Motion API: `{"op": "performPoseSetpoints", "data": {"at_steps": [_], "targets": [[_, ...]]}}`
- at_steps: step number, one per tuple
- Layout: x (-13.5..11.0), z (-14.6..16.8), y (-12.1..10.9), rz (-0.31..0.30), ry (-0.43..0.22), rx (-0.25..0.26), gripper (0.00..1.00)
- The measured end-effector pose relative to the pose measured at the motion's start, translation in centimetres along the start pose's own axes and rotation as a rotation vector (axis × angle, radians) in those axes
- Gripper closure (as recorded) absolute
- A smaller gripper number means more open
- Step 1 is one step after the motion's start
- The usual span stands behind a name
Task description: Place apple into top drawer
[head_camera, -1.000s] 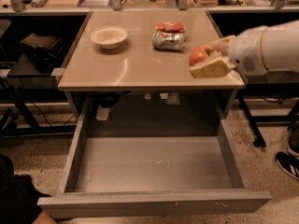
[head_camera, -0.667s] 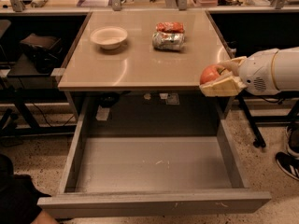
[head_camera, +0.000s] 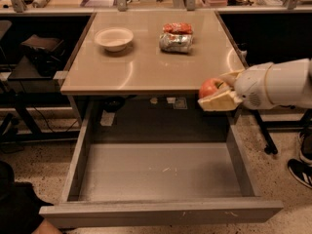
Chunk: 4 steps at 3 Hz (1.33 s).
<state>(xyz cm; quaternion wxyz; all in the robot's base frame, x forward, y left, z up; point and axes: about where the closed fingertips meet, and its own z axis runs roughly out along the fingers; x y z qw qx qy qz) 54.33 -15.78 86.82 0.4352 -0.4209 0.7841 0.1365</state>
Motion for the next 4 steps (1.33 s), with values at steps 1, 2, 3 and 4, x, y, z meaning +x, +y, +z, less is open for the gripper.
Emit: {"op": "performPoseSetpoints", "data": {"at_steps": [1, 2, 3, 4], "targets": [[2.4, 4.6, 4.8, -0.028, 0.023, -0.057, 1.00], [4.4, 8.4, 9.5, -0.046, 0.037, -0.118, 1.00], [6.1, 11.0, 11.9, -0.063, 0.066, -0.136, 1.00], [8.0, 13.8, 11.9, -0.106, 0.129, -0.094, 1.00]]}}
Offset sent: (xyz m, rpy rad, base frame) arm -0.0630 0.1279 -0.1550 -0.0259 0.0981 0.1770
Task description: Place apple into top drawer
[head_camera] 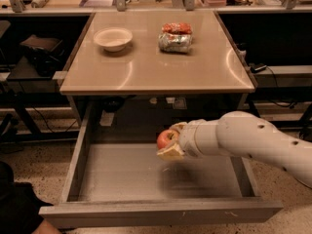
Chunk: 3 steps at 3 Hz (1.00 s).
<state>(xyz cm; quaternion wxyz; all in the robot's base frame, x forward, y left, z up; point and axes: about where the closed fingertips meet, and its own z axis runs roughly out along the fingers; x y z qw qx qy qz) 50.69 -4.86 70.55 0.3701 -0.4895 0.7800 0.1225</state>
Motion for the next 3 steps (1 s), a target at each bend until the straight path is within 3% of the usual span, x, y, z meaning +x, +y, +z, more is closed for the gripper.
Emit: {"op": "performPoseSetpoints", "data": {"at_steps": [1, 2, 3], "targets": [[3.2, 2.4, -1.6, -0.040, 0.092, 0.082, 1.00], [6.8, 4.4, -2.1, -0.095, 0.180, 0.104, 1.00], [9.1, 6.0, -1.6, -0.137, 0.241, 0.085, 1.00]]}}
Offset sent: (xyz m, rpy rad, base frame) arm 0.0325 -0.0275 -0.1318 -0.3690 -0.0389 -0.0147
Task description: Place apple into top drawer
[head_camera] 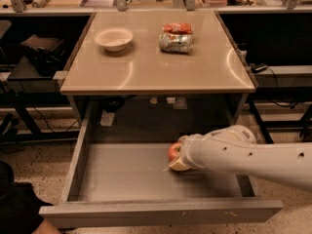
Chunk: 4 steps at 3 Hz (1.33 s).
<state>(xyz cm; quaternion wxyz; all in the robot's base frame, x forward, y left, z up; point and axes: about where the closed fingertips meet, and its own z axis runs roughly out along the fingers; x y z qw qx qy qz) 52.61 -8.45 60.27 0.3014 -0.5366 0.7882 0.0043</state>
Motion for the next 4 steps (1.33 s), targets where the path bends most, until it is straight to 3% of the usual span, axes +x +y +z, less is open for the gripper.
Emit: {"op": "performPoseSetpoints", "data": {"at_steps": [1, 2, 4], "targets": [[0.10, 0.09, 0.04, -0.006, 0.008, -0.003, 1.00], [0.10, 0.09, 0.04, -0.006, 0.008, -0.003, 0.84], [0.09, 0.09, 0.04, -0.006, 0.007, -0.002, 0.37]]}}
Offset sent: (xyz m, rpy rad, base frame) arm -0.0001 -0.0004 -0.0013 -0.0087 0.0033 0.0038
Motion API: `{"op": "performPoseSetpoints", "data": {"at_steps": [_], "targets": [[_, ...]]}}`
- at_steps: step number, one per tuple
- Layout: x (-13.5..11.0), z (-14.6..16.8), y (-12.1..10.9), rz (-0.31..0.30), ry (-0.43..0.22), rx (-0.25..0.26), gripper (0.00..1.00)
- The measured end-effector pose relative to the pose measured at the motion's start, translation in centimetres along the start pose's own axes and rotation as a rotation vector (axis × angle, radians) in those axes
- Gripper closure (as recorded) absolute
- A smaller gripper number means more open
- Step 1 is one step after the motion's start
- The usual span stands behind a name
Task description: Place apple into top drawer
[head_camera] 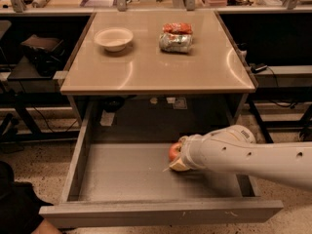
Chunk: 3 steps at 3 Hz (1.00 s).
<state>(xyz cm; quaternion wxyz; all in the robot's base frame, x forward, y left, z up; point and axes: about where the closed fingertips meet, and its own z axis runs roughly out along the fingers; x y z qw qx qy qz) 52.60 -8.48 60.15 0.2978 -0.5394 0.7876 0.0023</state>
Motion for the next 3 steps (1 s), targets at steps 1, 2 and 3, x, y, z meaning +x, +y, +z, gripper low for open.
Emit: {"op": "performPoseSetpoints", "data": {"at_steps": [1, 2, 3], "targets": [[0.00, 0.00, 0.00, 0.000, 0.000, 0.000, 0.14], [0.00, 0.00, 0.00, 0.000, 0.000, 0.000, 0.00], [0.00, 0.00, 0.00, 0.000, 0.000, 0.000, 0.00]]}}
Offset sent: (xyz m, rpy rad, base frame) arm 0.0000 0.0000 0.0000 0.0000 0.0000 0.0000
